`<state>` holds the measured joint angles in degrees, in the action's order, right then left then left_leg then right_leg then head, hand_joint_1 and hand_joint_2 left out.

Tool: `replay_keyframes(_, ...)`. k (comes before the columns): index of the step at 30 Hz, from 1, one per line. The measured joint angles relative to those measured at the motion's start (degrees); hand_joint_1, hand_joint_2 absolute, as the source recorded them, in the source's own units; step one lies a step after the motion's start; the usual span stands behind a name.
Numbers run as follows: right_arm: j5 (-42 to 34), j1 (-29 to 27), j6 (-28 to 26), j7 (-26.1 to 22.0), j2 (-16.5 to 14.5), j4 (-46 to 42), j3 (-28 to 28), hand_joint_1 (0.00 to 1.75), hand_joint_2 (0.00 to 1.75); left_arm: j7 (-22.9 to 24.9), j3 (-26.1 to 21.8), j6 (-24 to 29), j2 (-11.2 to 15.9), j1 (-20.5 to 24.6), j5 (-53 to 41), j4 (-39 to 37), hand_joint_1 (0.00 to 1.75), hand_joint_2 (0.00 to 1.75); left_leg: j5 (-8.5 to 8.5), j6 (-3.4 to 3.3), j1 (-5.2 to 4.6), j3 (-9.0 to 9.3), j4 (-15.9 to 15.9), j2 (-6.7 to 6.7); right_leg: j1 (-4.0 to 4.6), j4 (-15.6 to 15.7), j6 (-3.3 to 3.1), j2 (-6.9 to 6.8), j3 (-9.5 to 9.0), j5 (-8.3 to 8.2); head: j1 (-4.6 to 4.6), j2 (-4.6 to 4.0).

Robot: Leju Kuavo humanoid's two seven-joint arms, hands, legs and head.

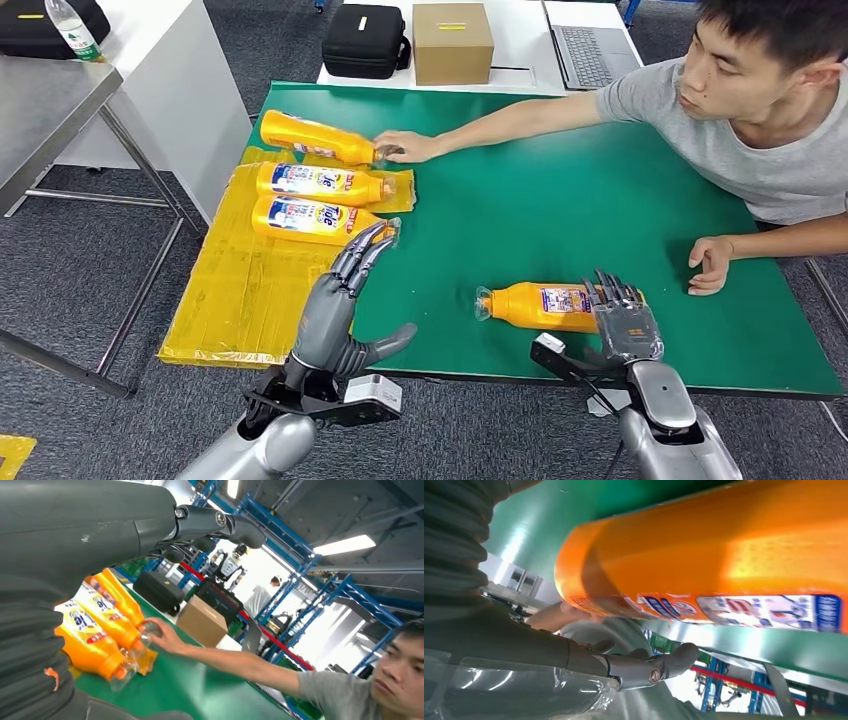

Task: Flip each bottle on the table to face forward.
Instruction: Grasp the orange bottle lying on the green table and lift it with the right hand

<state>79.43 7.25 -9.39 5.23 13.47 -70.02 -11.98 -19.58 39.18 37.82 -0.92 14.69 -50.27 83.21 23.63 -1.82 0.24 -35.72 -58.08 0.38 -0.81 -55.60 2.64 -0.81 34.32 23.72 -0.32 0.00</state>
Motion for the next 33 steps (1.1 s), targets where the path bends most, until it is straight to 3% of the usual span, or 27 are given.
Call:
replay_keyframes(11,0.9,0.1,1.6,1.3,1.7,0.0,0.6,0.00,1.75,-0.3,0.9,-2.0,0.0,0.1,1.5,0.9,0.00,1.75,0.00,0.00,-0.01,-0.01,0.0,-0.01,-0.01,0.0,0.00,0.00,-0.01,0.00,0.01,0.00)
replay_keyframes(20,-0.6,1.8,-3.8,-1.2,2.4,2.2,1.0,0.00,1.75,-0.5,1.0,-2.3,-0.1,0.6,1.3,0.9,0.00,1.75,0.00,0.00,0.00,0.00,0.0,0.01,0.00,0.0,0.00,0.01,0.00,0.00,0.00,0.00)
replay_keyframes(33,-5.6,9.0,-14.6,-9.2,1.7,20.0,0.3,0.00,1.75,-2.0,1.8,-1.0,-1.0,2.6,2.8,-0.7,0.00,1.75,0.00,-0.01,0.00,0.00,0.0,0.02,0.00,0.0,0.01,0.01,-0.01,-0.01,-0.01,0.00)
